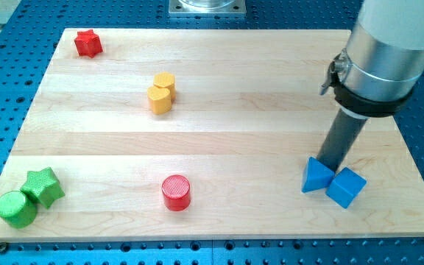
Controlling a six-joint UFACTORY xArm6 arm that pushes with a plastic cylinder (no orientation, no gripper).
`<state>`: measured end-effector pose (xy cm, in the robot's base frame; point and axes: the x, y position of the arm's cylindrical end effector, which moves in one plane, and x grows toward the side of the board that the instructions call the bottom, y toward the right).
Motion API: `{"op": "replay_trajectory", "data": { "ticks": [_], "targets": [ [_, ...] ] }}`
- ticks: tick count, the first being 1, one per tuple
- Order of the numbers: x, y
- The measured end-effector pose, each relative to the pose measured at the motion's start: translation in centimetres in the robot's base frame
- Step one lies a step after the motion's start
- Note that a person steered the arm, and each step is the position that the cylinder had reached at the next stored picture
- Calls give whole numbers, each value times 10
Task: Slide the triangle closer to the cube
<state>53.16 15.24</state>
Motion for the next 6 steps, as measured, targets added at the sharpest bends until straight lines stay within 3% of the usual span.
{"op": "replay_trajectory", "data": {
  "ticks": [2,3,5,6],
  "targets": [
    [-38,-88],
    [23,-135],
    [45,-34],
    [63,-53]
  ]
}}
